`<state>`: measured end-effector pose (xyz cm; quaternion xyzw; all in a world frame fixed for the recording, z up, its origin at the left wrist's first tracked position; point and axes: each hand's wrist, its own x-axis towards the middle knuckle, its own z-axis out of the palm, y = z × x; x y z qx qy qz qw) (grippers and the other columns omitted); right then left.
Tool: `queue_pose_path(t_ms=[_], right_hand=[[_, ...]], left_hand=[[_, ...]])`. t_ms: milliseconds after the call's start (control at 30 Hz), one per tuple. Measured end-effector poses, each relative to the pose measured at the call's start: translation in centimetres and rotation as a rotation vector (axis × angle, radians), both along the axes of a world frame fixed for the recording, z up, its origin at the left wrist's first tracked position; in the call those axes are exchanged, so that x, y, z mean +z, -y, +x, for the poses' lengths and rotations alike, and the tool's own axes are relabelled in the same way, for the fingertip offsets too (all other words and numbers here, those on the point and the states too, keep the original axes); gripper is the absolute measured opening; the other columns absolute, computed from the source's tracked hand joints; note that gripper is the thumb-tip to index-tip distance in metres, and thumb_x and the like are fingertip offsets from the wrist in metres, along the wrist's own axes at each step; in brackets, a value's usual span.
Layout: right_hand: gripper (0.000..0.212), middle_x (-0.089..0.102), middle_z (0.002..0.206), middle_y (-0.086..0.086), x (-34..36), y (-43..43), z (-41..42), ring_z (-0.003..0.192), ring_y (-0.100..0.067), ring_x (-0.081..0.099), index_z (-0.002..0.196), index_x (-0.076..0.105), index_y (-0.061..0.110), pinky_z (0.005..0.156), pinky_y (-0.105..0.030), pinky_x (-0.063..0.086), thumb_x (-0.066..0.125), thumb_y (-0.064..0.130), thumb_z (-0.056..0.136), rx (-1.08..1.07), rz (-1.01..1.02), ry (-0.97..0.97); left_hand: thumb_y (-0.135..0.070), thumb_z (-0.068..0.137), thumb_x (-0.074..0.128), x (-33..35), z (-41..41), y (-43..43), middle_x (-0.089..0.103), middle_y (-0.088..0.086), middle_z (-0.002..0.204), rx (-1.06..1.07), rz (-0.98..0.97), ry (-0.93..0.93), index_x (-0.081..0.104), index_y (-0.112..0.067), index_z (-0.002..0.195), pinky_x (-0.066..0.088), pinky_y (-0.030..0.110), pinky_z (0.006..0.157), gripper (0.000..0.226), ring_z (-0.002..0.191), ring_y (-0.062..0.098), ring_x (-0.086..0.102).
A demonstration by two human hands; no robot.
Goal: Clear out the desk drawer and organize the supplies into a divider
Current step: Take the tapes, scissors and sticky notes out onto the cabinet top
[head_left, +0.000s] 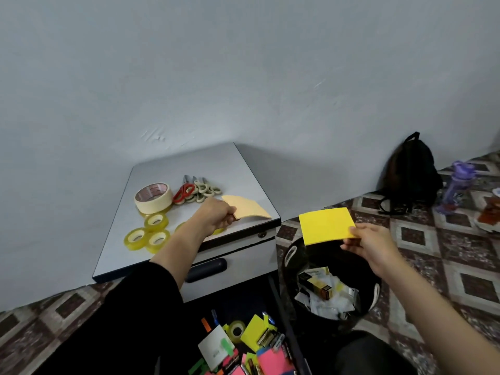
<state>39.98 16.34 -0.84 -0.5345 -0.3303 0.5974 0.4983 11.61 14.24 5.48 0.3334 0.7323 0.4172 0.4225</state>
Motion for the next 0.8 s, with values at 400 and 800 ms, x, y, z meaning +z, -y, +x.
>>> queue_pose_path(t_ms=[400,800], right_hand=[[0.011,0.05,0.076,-0.016,-1.2,-1.2,0.6,0.06,-0.021,0.049,0.088,0.051,-0.002,0.038,-0.022,0.05,0.044,-0.003,0.096,0.027,-0.057,-0.008],[0.017,0.051,0.079,-0.017,0.5,-2.8,-1.5,0.062,-0.022,0.051,0.087,0.05,-0.002,0.043,-0.025,0.055,0.037,-0.004,0.097,0.069,-0.023,-0.086]], left_hand=[[0.001,0.084,0.063,-0.2,-0.6,-1.9,0.058,0.011,0.052,-0.043,-0.091,-0.348,0.052,0.0,0.066,0.041,0.016,0.034,0.021,0.031,0.009,0.054],[-0.041,0.071,0.078,-1.3,-0.4,-2.9,0.044,0.007,0.141,-0.587,-0.092,-0.97,0.034,-0.014,0.141,0.035,0.034,0.103,0.088,0.128,0.024,0.042]])
